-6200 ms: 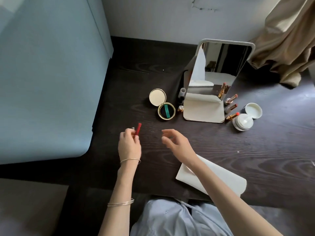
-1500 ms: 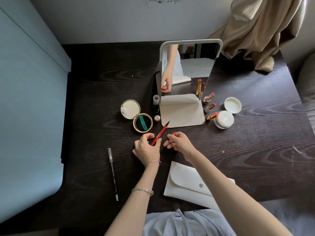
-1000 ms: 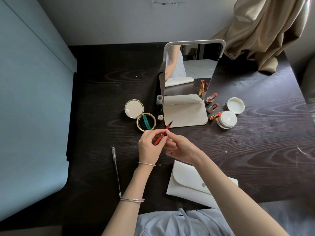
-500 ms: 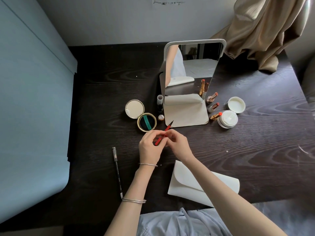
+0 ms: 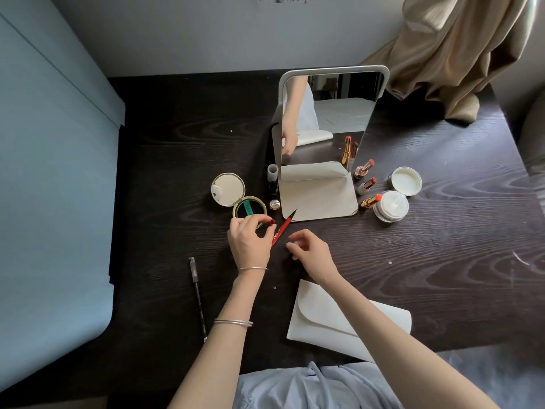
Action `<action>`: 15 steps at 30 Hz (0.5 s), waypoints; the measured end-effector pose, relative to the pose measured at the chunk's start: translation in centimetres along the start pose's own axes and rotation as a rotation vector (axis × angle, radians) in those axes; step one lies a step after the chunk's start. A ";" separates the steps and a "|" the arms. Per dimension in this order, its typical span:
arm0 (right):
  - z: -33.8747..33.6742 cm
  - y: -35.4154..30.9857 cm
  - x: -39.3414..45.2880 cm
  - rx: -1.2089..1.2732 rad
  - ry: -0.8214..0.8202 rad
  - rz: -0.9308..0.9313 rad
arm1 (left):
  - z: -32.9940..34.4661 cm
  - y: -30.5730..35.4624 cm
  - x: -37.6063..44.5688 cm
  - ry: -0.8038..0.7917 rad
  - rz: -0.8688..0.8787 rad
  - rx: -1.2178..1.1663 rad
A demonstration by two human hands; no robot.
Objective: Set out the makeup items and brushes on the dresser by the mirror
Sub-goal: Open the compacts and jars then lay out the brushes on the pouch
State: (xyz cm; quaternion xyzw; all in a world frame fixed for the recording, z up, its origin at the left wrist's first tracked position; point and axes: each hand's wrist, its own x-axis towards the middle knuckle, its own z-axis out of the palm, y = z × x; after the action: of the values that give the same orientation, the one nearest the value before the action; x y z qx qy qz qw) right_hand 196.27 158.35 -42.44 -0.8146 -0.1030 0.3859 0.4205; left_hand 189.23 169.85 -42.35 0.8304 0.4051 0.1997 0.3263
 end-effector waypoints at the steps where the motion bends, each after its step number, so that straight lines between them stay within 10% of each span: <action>1: -0.2 0.4 0.0 0.001 -0.008 0.030 | 0.2 0.0 0.1 0.013 -0.007 0.048; 15: -0.6 1.3 0.5 -0.023 -0.057 0.094 | 1.9 -0.7 -0.2 -0.008 -0.044 0.179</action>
State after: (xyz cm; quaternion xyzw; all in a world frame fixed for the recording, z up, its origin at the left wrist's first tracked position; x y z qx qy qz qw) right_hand 196.84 157.42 -43.47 -0.8120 -0.0810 0.4270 0.3895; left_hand 189.89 169.29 -44.16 0.8480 0.4380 0.1524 0.2567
